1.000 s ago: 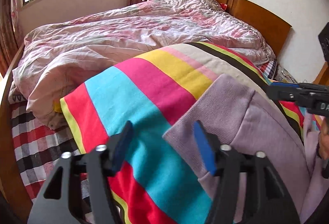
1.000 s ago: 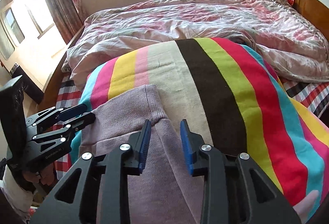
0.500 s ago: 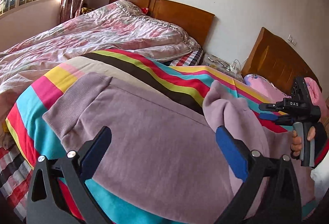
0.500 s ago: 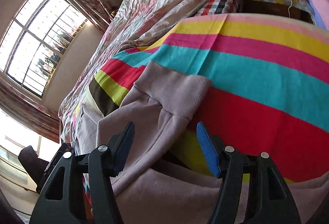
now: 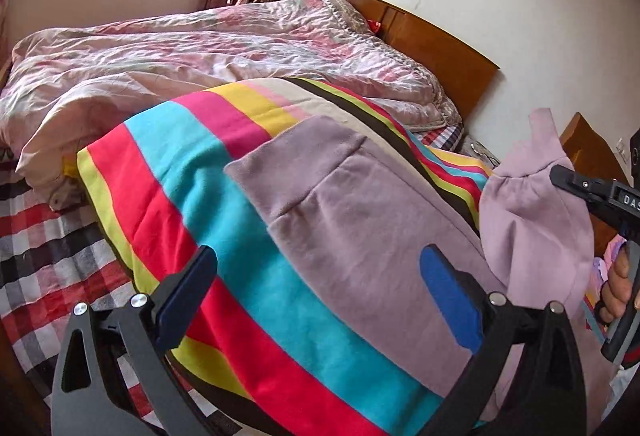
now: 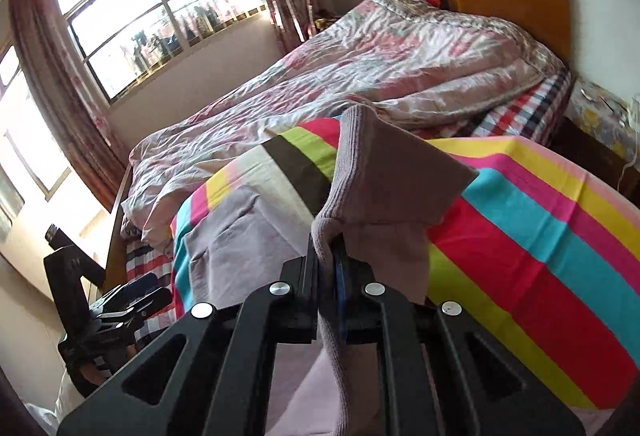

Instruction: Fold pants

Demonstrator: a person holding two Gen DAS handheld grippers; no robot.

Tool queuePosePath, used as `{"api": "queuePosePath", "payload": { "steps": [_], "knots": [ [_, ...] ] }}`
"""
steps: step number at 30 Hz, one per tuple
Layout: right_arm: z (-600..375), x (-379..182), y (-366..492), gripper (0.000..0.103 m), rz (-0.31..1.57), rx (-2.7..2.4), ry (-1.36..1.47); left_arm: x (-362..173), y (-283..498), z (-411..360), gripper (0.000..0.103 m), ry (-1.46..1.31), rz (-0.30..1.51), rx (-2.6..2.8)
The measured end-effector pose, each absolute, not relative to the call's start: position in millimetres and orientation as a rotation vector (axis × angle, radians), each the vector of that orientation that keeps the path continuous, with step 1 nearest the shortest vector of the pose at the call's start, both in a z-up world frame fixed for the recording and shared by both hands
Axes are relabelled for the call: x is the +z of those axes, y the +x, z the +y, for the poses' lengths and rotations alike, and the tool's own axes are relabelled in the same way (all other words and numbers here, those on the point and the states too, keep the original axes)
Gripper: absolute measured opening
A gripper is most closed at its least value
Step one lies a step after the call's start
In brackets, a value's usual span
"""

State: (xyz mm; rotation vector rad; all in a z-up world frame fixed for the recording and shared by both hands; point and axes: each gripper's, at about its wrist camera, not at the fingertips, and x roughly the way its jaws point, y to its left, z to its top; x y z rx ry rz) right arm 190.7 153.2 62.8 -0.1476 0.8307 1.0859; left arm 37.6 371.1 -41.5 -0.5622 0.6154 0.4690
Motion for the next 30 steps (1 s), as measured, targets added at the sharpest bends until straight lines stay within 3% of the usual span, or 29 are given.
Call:
{"api": "queuePosePath", "payload": {
  "steps": [2,5,14,17,19,26,30],
  "knots": [
    [195,56,164,0.019,0.871,1.201,-0.223,-44,20,388,0.101,-0.614,0.600,0.521],
    [218,42,148,0.062,0.892,1.287,-0.245,-45,1,401,0.101,-0.653,0.587,0.555],
    [154,15,246,0.055,0.925,1.111,-0.133,-54,39,383,0.098,-0.830,0.564,0.154],
    [159,6,264,0.054,0.927,1.154,-0.181,-60,64,376,0.087,-0.861,0.598,0.132],
    [177,3,267,0.054,0.924,1.188,-0.275,-66,75,374,0.075,-0.883,0.625,0.131],
    [238,-10,259,0.047,0.906,1.401,-0.482,-77,81,375,0.069,-0.911,0.652,0.166],
    [254,-17,255,0.040,0.897,1.416,-0.557,-75,89,373,0.055,-0.886,0.671,0.173]
  ]
}}
